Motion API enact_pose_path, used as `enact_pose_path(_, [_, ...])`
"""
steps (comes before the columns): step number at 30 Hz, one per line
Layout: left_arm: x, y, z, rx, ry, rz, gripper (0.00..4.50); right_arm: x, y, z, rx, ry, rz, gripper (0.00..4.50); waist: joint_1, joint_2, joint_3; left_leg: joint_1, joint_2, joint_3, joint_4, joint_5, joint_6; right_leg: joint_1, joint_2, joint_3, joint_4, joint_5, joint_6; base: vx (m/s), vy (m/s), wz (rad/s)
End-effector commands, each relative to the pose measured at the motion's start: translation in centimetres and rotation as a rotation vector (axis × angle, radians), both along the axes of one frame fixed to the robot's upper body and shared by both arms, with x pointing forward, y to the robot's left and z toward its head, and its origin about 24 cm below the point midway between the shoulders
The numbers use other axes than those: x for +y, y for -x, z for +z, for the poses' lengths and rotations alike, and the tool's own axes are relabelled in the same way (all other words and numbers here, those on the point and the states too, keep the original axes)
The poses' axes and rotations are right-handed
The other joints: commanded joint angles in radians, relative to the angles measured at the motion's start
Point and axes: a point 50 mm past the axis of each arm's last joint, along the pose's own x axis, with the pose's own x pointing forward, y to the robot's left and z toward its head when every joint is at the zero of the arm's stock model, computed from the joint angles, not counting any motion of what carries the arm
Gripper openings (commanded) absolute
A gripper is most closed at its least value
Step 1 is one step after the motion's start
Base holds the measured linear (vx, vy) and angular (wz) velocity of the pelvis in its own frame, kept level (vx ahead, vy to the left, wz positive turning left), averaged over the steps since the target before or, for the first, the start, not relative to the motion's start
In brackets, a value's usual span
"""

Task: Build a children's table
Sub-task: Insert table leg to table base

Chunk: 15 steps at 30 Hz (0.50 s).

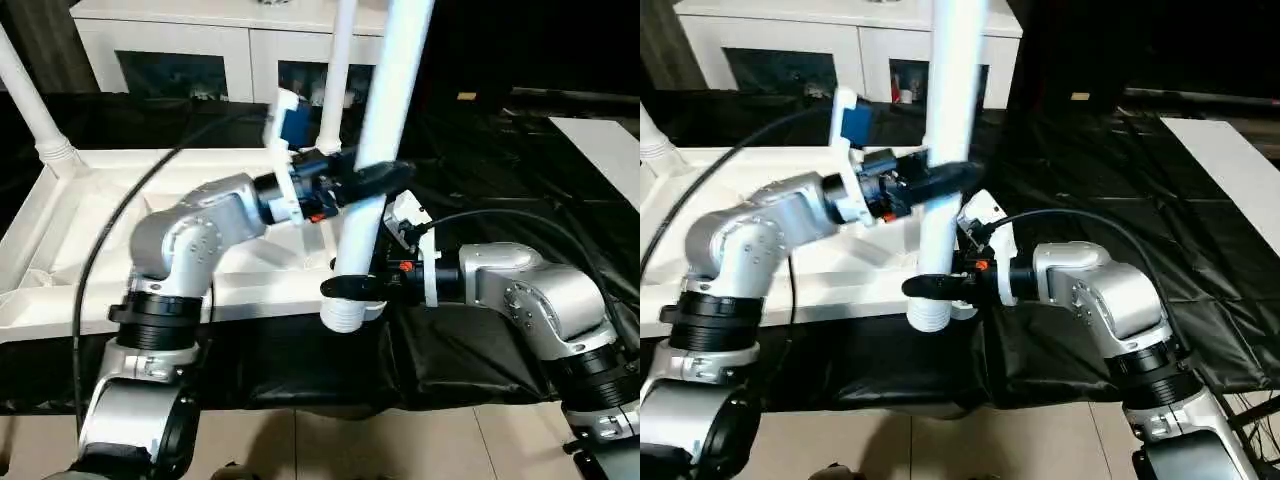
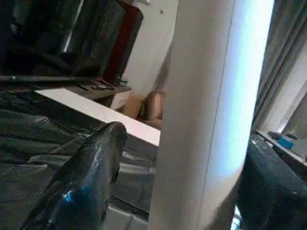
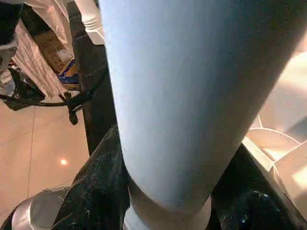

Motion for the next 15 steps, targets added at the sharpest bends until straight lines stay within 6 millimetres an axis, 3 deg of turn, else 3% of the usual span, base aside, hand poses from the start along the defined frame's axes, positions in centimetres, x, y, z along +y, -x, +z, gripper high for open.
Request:
enact_pose_path(1, [-0.16, 0.22, 1.01, -0.027, 0.007, -0.026, 3.84, -0.01, 0.10, 0.79, -0.039, -0.002, 0.024, 1.86, 0.001, 0.005, -0.068, 0.011, 0.029, -0.005, -0.061, -0.175, 0.001, 0.060, -0.069, 0.046, -0.069, -0.214, -0.186, 0.000, 0.000, 0.00])
enact_pose_path(10, [-0.27, 1.03, 0.86, 0.003, 0.007, -0.100, 4.06, -0.06, -0.05, 0.75, -0.052, 0.001, 0.012, 1.86, 0.000, 0.005, -0.068, 0.010, 0.027, -0.005, -0.059, -0.181, -0.001, 0.059, -0.067, 0.046, -0.070, -0.237, -0.175, 0.000, 0.000, 0.00])
enact_pose_path(15, [-0.22, 0.82, 0.77, 0.007, -0.001, -0.073, 3.67, -0.02, -0.18, 0.82, -0.067, -0.005, 0.007, 1.86, 0.000, 0.005, -0.068, 0.010, 0.028, -0.006, -0.059, -0.179, -0.003, 0.059, -0.067, 0.046, -0.069, -0.234, -0.172, 0.000, 0.000, 0.00])
